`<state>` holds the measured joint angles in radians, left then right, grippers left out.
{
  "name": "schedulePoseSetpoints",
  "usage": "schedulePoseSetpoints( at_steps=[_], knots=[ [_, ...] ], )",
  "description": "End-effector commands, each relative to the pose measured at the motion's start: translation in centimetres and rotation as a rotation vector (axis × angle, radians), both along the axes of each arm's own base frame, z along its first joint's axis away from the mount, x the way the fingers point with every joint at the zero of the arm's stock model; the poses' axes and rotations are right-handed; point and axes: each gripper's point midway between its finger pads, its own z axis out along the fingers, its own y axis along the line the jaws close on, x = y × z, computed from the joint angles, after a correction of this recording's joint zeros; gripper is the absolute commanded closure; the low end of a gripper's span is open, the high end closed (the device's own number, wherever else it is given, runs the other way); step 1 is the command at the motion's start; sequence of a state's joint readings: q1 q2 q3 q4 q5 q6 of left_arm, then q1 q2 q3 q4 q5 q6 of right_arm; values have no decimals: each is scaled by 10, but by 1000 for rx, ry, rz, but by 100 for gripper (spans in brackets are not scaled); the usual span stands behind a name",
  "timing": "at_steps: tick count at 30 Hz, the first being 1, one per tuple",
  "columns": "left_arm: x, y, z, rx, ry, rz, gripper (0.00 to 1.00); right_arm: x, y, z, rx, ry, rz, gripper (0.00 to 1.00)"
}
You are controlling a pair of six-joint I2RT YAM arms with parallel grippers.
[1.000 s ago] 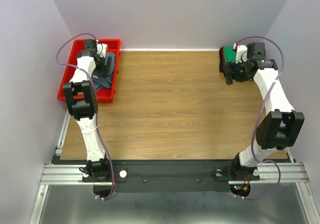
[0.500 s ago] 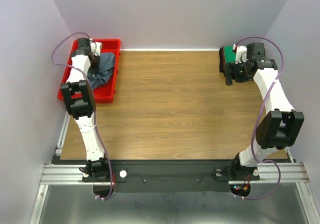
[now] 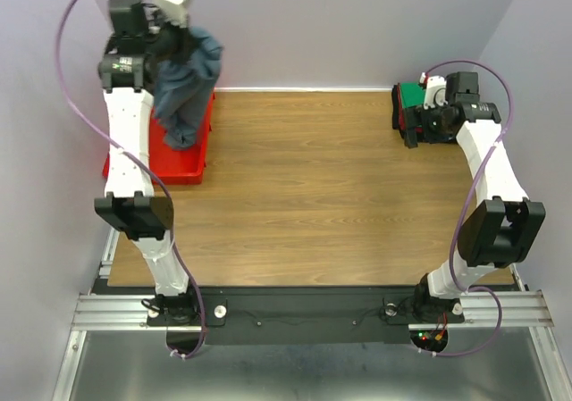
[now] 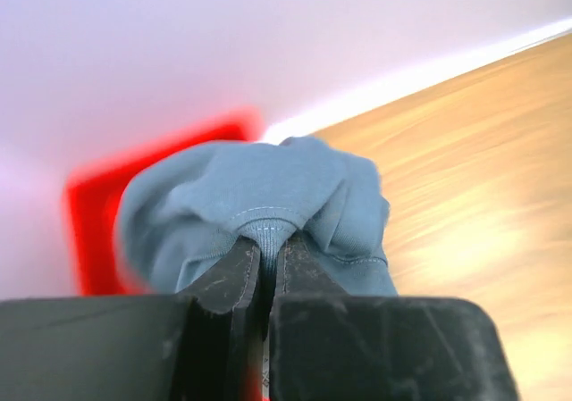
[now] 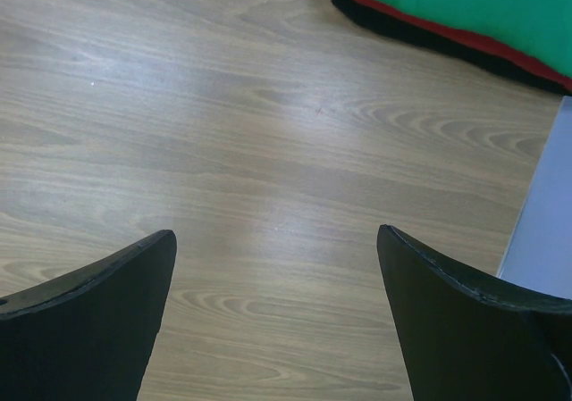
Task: Fold and stack the t-shirts
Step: Grab the tshirt from the pile, then move the tshirt to the center of the board
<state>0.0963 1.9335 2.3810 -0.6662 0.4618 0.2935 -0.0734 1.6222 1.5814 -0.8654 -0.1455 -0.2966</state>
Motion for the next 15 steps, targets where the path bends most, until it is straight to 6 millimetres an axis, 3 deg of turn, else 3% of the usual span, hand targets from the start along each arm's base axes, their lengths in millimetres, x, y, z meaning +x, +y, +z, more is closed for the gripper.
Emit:
schedulePoseSetpoints(
  at_steps=[1, 2, 4, 5, 9, 10, 12, 14, 15],
  knots=[
    [-74, -136, 109, -48, -271, -373, 100, 4, -10, 44, 20, -121, -27, 0],
    [-101, -173, 130, -68, -329, -472, 100, 3, -14, 48, 25, -131, -37, 0],
    [-134, -205, 152, -132, -372, -593, 100, 3, -20, 53, 29, -148, -50, 0],
    [-160, -224, 176, -160, -445, -666, 100, 2, -24, 55, 35, -154, -57, 0],
    [-210, -242, 212, -238, -560, -849, 100, -5, -35, 62, 51, -178, -79, 0],
    [-219, -244, 211, -230, -571, -899, 100, -8, -36, 65, 54, -187, -83, 0],
    [-222, -247, 183, -177, -525, -950, 100, -12, -42, 69, 69, -201, -90, 0],
    [-216, -247, 140, -99, -456, -966, 97, -20, -43, 75, 75, -221, -76, 0],
    [-208, -244, 80, 7, -359, -978, 91, -23, -42, 70, 68, -214, -55, 0]
  ],
)
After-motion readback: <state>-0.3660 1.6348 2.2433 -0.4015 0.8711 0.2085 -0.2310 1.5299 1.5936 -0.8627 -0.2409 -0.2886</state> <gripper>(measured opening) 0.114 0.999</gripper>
